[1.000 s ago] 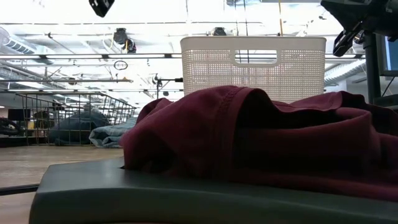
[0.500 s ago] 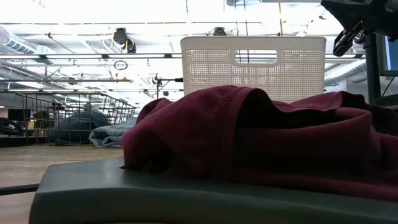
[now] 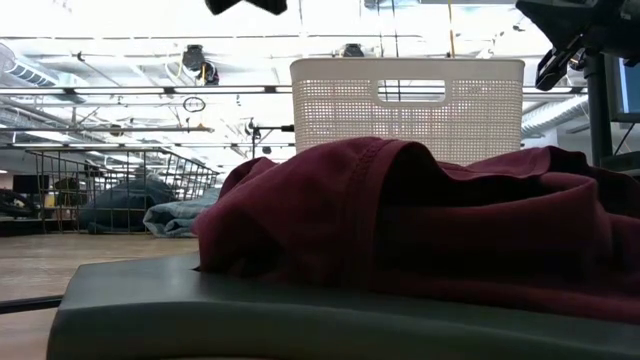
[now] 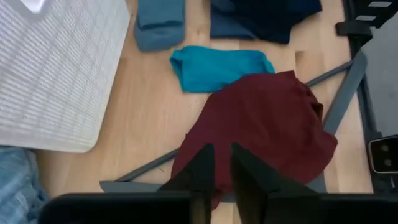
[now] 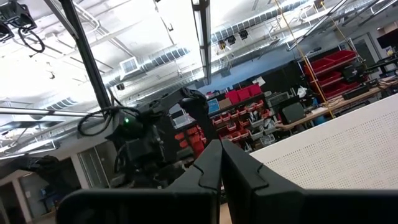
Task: Pick & Place Cloths
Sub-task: Put the dark red underpants into the wire basket
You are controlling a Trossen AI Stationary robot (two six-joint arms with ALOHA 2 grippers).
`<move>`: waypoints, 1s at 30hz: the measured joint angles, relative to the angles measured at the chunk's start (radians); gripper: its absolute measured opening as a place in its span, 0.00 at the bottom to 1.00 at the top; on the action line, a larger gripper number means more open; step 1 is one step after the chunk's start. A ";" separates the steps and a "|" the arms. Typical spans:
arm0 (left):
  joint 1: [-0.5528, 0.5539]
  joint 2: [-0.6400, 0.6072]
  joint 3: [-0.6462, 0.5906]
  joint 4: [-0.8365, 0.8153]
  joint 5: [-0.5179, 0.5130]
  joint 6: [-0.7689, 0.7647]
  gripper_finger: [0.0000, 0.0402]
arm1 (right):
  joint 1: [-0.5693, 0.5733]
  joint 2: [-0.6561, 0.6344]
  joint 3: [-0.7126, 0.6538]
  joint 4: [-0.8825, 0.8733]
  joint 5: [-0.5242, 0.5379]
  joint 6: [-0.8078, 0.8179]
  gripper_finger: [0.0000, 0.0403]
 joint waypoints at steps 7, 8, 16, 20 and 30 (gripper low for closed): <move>-0.022 0.072 0.000 -0.010 0.001 0.032 0.38 | 0.000 0.000 0.000 0.000 0.000 0.000 0.01; -0.026 0.083 0.000 -0.012 0.000 0.044 0.42 | 0.000 0.000 0.000 0.000 0.000 0.000 0.01; -0.028 0.172 0.000 -0.062 -0.003 0.122 0.59 | 0.000 0.000 0.000 0.000 -0.002 0.000 0.01; -0.028 0.196 0.000 -0.071 -0.002 0.158 0.62 | 0.000 0.000 0.000 0.000 -0.002 0.000 0.01; -0.016 0.233 -0.003 -0.068 -0.003 0.308 0.62 | 0.000 0.000 0.000 0.000 -0.002 0.000 0.01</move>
